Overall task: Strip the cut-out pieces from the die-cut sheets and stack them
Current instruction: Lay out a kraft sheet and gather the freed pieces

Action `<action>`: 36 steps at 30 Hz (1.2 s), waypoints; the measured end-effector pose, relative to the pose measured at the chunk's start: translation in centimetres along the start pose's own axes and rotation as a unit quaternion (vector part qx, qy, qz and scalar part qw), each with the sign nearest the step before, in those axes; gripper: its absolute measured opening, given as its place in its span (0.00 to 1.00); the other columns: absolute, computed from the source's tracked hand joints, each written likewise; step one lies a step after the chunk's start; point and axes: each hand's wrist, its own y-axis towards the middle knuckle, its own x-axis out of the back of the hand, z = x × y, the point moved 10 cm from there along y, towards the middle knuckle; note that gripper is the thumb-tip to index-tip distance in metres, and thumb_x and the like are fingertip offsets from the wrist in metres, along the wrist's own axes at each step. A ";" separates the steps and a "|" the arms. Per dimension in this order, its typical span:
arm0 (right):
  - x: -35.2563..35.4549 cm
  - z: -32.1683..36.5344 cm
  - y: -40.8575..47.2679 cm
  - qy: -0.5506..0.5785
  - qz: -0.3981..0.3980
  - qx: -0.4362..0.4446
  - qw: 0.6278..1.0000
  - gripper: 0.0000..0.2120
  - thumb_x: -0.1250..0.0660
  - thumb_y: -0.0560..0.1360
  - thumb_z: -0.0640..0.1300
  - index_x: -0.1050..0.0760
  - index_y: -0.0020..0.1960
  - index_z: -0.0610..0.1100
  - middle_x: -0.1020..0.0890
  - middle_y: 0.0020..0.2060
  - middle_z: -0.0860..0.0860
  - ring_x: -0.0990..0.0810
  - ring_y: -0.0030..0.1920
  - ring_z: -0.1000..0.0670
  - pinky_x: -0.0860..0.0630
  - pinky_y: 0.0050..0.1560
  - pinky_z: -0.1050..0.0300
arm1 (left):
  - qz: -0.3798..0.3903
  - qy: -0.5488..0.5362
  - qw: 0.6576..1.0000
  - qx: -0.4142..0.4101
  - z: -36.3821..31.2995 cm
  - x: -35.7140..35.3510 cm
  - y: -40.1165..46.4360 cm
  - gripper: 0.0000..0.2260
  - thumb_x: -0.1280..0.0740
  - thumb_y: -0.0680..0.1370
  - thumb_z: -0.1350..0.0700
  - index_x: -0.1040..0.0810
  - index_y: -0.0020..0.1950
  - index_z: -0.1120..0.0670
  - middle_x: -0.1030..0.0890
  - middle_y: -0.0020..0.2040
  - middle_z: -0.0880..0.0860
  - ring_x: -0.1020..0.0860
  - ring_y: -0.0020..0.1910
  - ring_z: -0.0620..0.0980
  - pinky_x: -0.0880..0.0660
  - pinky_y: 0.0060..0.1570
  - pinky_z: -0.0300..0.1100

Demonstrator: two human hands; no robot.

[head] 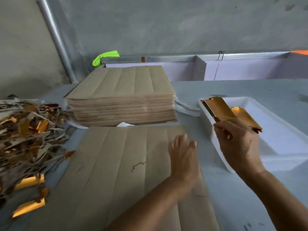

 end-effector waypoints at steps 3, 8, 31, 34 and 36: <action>-4.1 3.9 -3.3 0.060 0.122 0.012 0.991 0.03 0.29 0.71 0.31 0.18 0.42 0.37 0.19 0.37 0.44 0.23 0.32 0.48 0.23 0.33 0.52 | 0.047 0.118 0.988 0.084 7.1 1.7 -3.0 0.18 0.46 0.80 0.61 0.34 0.69 0.53 0.43 0.75 0.57 0.45 0.74 0.57 0.44 0.69 0.53; -9.4 6.8 -8.0 0.089 0.235 -0.047 0.967 0.04 0.29 0.72 0.35 0.16 0.44 0.40 0.17 0.41 0.46 0.20 0.38 0.50 0.22 0.42 0.54 | 0.067 0.189 0.977 0.070 11.9 4.9 -6.6 0.10 0.35 0.72 0.62 0.19 0.51 0.55 0.21 0.50 0.54 0.24 0.52 0.51 0.29 0.52 0.40; -13.9 10.3 -12.8 -0.016 0.334 -0.035 0.942 0.07 0.36 0.74 0.32 0.19 0.46 0.35 0.19 0.49 0.42 0.22 0.51 0.39 0.28 0.54 0.50 | 0.113 0.149 0.957 0.220 36.6 15.0 -12.5 0.21 0.48 0.83 0.51 0.39 0.73 0.59 0.36 0.72 0.61 0.38 0.71 0.58 0.40 0.69 0.48; -16.6 13.3 -13.0 -0.042 0.376 0.009 0.926 0.12 0.39 0.77 0.37 0.22 0.58 0.38 0.22 0.59 0.44 0.26 0.61 0.42 0.29 0.59 0.52 | 0.059 0.168 0.973 0.150 31.9 15.1 -11.2 0.19 0.48 0.83 0.49 0.34 0.69 0.58 0.31 0.68 0.58 0.33 0.66 0.56 0.35 0.64 0.50; -18.6 15.1 -13.6 -0.041 0.414 0.004 0.909 0.15 0.41 0.78 0.40 0.26 0.63 0.41 0.26 0.63 0.47 0.29 0.64 0.44 0.32 0.64 0.52 | 0.050 0.143 0.983 0.103 28.2 14.2 -10.8 0.19 0.48 0.83 0.50 0.34 0.70 0.58 0.31 0.68 0.57 0.33 0.67 0.55 0.36 0.65 0.48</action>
